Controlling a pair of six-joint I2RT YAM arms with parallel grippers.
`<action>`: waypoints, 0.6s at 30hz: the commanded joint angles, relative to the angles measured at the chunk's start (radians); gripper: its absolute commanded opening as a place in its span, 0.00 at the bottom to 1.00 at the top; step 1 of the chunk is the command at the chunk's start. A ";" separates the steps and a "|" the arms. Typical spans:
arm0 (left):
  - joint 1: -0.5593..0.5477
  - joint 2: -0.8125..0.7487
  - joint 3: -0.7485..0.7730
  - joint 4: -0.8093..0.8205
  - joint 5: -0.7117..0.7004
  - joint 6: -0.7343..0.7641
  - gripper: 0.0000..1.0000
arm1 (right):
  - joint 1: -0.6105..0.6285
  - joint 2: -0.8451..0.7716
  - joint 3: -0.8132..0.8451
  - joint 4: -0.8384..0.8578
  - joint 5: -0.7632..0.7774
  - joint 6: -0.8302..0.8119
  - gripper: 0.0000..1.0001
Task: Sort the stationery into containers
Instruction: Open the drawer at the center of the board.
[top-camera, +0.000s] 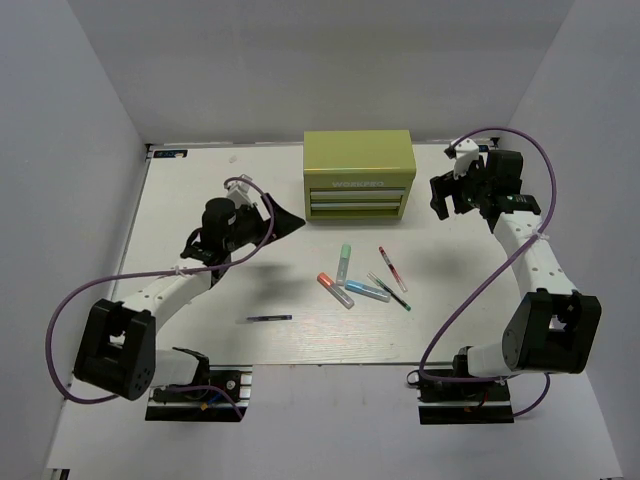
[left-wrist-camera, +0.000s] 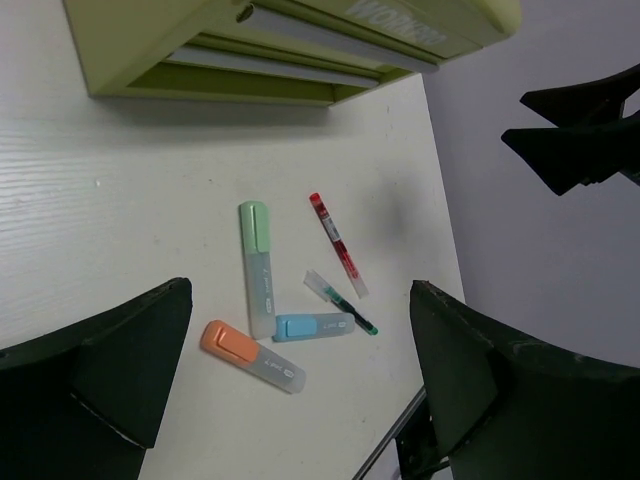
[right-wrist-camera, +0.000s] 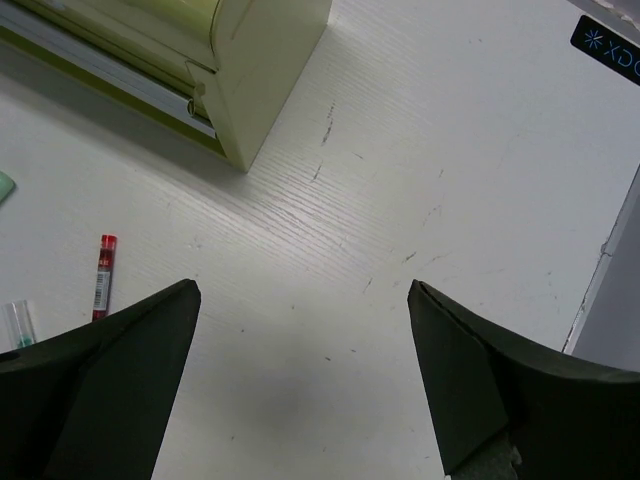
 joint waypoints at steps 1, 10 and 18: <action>-0.038 0.014 0.037 0.047 -0.028 -0.020 1.00 | 0.001 0.000 0.057 -0.009 -0.017 -0.023 0.90; -0.107 0.117 0.086 0.143 -0.085 -0.099 0.76 | 0.004 -0.042 0.082 -0.113 -0.215 -0.252 0.90; -0.184 0.256 0.105 0.326 -0.170 -0.212 0.38 | 0.063 -0.096 0.128 -0.116 -0.450 -0.427 0.43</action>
